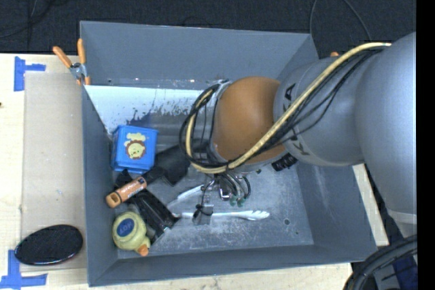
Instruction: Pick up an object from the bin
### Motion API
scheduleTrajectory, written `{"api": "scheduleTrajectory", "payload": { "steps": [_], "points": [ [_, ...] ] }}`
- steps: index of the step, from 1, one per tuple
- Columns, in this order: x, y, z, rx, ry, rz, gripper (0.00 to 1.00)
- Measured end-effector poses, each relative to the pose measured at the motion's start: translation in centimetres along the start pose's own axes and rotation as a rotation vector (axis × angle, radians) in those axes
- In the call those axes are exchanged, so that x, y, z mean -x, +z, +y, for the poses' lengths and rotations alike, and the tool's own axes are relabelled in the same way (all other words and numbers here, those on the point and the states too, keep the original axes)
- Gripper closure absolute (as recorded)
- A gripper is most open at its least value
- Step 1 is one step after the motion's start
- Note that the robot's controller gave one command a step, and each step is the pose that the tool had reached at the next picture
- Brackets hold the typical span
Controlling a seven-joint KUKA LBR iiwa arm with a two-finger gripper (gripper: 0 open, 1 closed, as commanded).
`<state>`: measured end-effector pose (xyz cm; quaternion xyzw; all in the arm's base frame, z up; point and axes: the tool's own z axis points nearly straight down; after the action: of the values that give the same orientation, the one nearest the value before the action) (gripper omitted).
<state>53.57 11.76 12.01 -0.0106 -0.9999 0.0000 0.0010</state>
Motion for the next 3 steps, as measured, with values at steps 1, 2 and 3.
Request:
{"api": "scheduleTrajectory", "payload": {
  "steps": [1,2,3],
  "points": [
    [-0.9,2.0,-0.4,0.0,-0.001,0.003,0.0],
    [-1.1,1.9,-1.2,-0.001,-0.001,0.006,0.0],
    [-2.4,5.0,-2.2,0.002,0.007,-0.004,0.0]
  ]
}}
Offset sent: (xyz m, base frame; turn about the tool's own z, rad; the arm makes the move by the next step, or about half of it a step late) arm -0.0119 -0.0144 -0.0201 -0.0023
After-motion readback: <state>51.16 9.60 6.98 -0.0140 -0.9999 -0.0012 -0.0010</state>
